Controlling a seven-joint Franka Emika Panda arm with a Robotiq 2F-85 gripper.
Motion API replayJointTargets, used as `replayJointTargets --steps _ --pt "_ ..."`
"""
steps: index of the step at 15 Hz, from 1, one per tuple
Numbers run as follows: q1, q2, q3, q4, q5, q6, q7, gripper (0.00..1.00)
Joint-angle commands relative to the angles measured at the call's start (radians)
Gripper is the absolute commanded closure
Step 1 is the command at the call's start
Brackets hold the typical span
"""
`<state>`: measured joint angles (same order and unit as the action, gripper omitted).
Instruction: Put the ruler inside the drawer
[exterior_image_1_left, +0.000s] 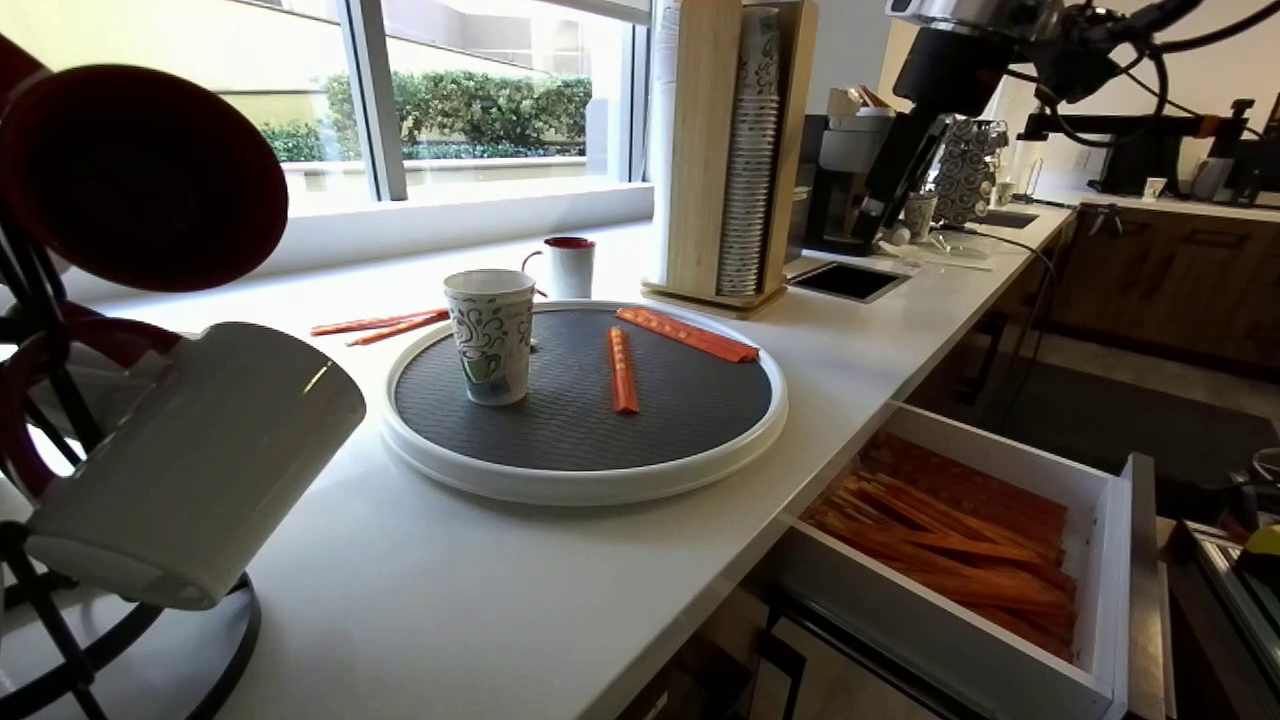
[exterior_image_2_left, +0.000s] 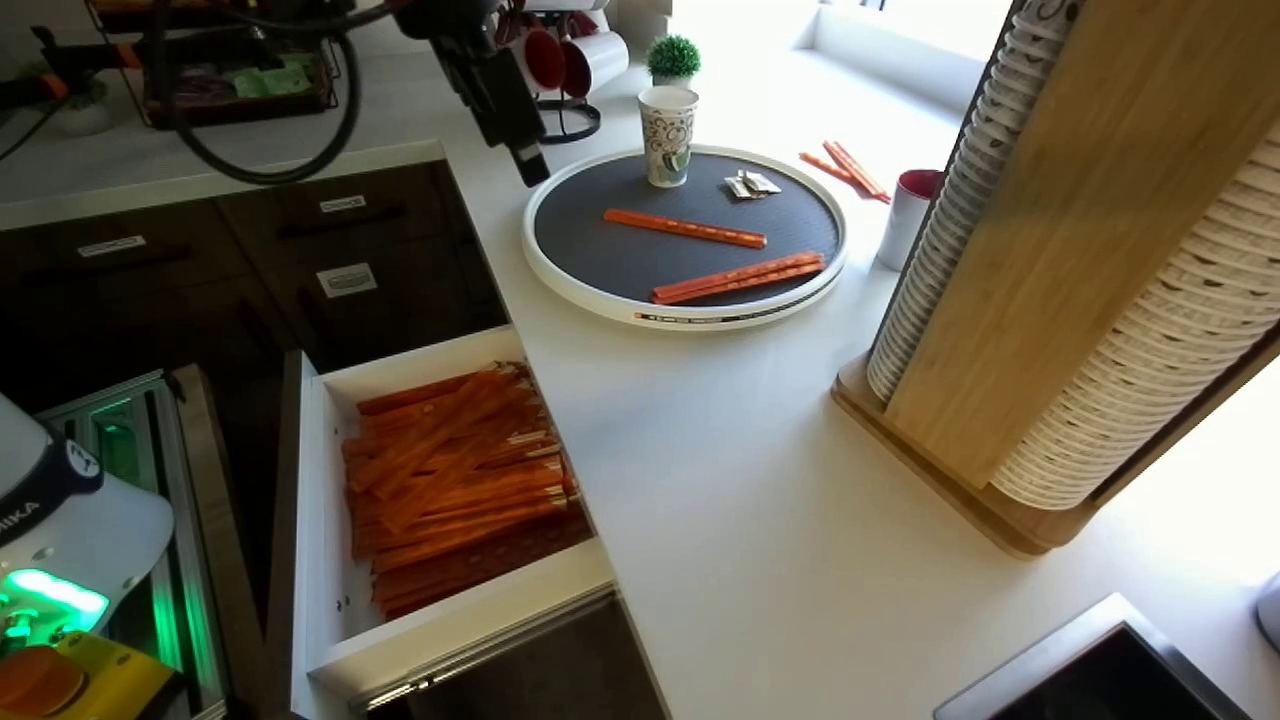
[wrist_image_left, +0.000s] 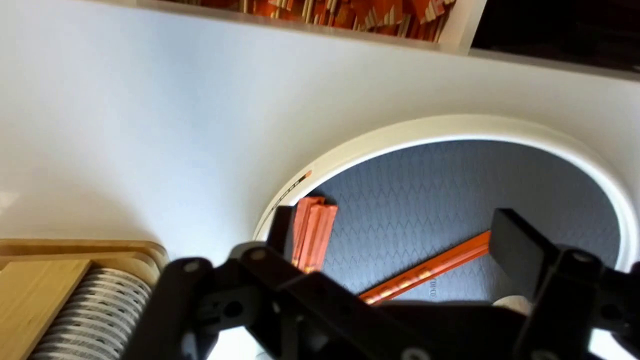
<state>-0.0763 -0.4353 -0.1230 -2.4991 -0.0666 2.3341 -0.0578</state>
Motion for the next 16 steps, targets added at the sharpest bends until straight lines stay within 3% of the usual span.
replayJointTargets --steps 1,12,16 --pt "0.019 0.176 -0.05 0.147 0.092 0.026 -0.081 0.0" --pt "-0.026 0.59 -0.018 0.424 0.226 0.203 -0.053 0.0" --pt "-0.034 0.58 -0.008 0.406 0.197 0.199 -0.055 0.0"
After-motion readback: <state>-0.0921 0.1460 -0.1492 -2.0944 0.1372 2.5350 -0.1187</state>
